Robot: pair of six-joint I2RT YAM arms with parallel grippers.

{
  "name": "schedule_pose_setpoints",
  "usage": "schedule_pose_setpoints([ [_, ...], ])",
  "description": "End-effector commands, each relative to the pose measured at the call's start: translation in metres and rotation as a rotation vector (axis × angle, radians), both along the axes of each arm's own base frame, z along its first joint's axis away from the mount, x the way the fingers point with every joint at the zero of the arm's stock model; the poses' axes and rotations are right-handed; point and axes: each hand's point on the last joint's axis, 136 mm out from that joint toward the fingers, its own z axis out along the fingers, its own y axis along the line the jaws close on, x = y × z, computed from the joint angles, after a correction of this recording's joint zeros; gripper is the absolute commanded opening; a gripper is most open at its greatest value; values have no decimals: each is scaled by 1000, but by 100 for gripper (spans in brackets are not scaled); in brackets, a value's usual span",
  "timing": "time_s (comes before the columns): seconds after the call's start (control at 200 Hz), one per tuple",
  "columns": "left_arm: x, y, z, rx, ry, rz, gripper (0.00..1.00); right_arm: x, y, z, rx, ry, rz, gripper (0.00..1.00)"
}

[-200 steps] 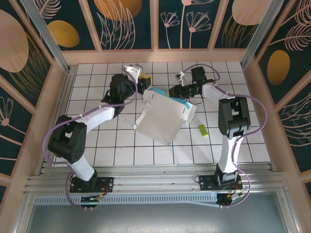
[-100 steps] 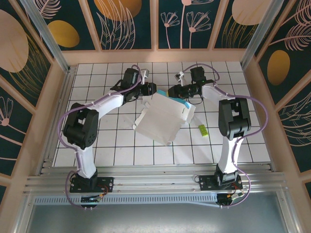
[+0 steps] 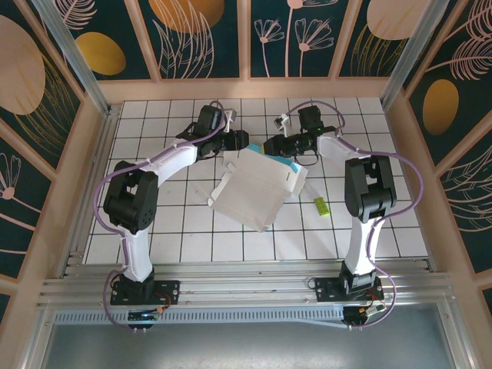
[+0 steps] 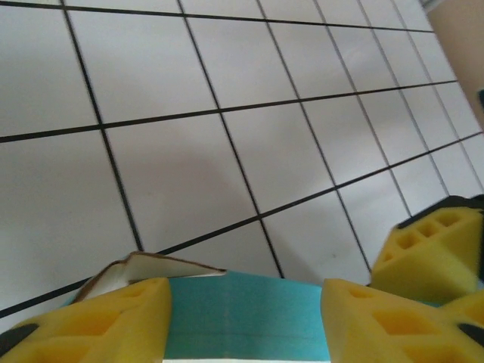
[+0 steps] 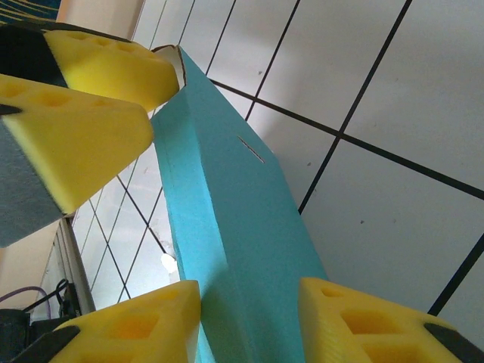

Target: Fold the paper box

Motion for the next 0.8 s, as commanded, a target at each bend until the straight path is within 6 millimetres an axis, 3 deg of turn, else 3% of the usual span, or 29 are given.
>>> schedule_pose_setpoints([
  [0.0, 1, 7, -3, 71, -9, 11, 55, -8, 1, 2, -22, -4, 3, 39],
  [0.16, -4, 0, -10, 56, 37, -21, 51, -8, 1, 0, -22, 0, -1, 39],
  [0.576, -12, -21, 1, -102, 81, -78, 33, -7, 5, 6, 2, -8, -4, 39],
  [0.741, -9, -13, 8, -63, 37, -47, 33, -8, 3, 3, -9, -4, -5, 39],
  [0.796, -7, -6, 9, -31, 12, -28, 38, -8, 3, 2, -12, -3, -7, 40],
])
